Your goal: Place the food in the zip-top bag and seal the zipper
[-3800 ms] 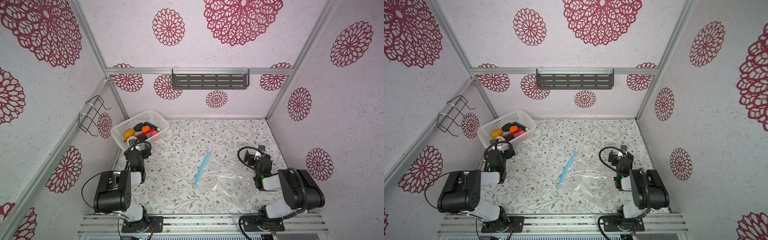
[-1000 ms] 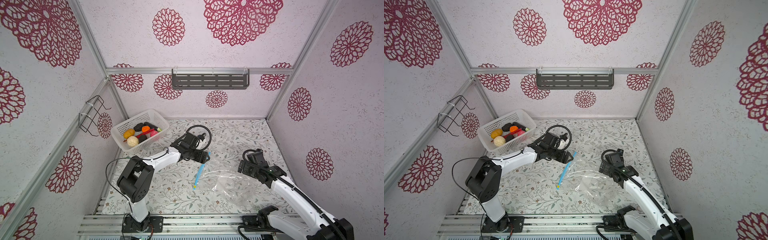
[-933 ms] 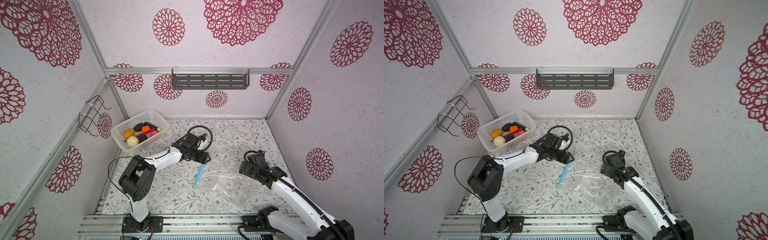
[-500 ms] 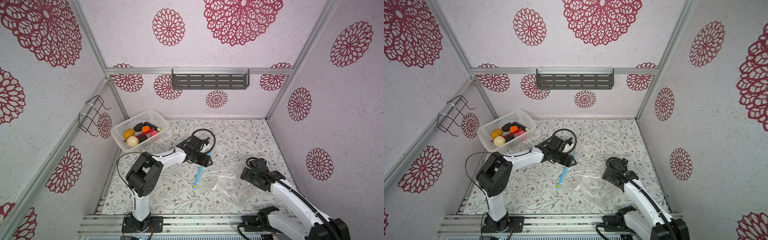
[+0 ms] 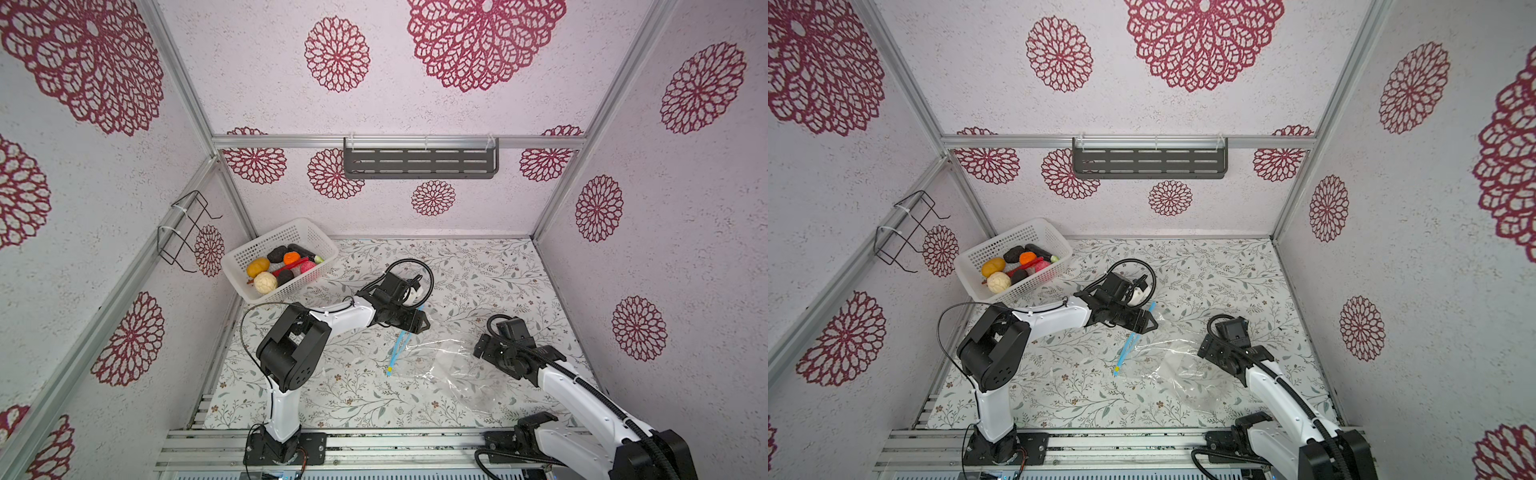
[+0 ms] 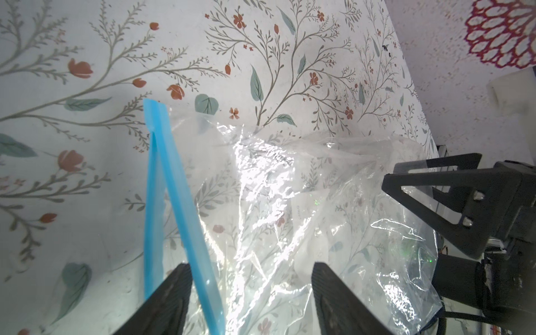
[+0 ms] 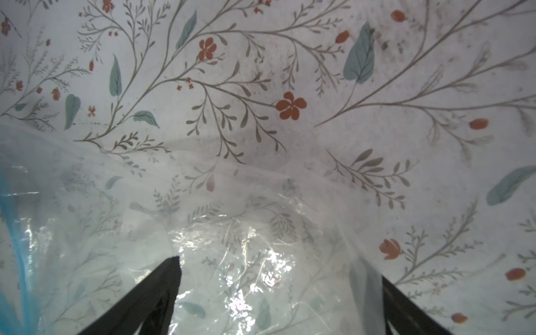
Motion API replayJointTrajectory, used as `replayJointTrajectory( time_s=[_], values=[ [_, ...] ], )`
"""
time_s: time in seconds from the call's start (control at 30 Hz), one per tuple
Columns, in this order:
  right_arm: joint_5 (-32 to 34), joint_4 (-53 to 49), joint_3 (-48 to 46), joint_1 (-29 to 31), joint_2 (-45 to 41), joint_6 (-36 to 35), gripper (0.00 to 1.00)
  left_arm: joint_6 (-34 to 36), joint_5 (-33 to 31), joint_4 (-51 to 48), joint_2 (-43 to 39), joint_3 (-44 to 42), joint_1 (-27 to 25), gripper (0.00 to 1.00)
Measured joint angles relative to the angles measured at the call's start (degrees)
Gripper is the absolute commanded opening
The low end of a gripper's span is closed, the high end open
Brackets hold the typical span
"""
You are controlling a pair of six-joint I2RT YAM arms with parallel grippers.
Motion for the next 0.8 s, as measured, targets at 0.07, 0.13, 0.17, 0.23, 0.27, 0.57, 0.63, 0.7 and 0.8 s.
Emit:
replayJointTrajectory(
  time_s=[0.07, 0.13, 0.17, 0.23, 0.27, 0.57, 0.63, 0.7, 0.8],
  values=[
    [-0.8, 1.3, -0.2, 0.0, 0.0, 0.0, 0.89, -0.5, 0.2, 0.7, 0.0, -0.5, 0.0, 0.69],
    [-1.5, 2.5, -0.2, 0.0, 0.2, -0.4, 0.89, -0.9, 0.3, 1.2, 0.1, -0.7, -0.1, 0.69],
    [-1.6, 3.1, -0.2, 0.0, 0.3, -0.5, 0.89, -1.2, 0.4, 1.4, 0.1, -0.7, -0.1, 0.69],
    [-1.7, 4.1, 0.0, 0.0, 1.3, -1.2, 0.89, -1.7, 0.4, 1.9, 0.1, -0.7, -0.1, 0.69],
    [-1.7, 4.2, 0.2, 0.0, 1.9, -1.5, 0.89, -1.9, 0.4, 2.3, 0.1, -0.7, -0.1, 0.69],
    [-1.5, 7.1, 7.5, -1.9, 11.1, -7.4, 0.84, -3.1, 0.6, 5.0, 0.1, -1.4, -0.2, 0.68],
    [-1.7, 8.4, 9.3, -2.5, 13.1, -8.6, 0.84, -3.3, 0.6, 5.3, 0.1, -1.9, -0.2, 0.68],
    [-1.8, 9.5, 11.5, -2.9, 15.8, -9.9, 0.84, -3.5, 0.6, 5.6, 0.1, -2.3, -0.3, 0.68],
    [-1.8, 10.6, 15.1, -3.1, 20.2, -11.7, 0.84, -3.7, 0.5, 5.9, 0.1, -2.4, -0.3, 0.68]
  ],
)
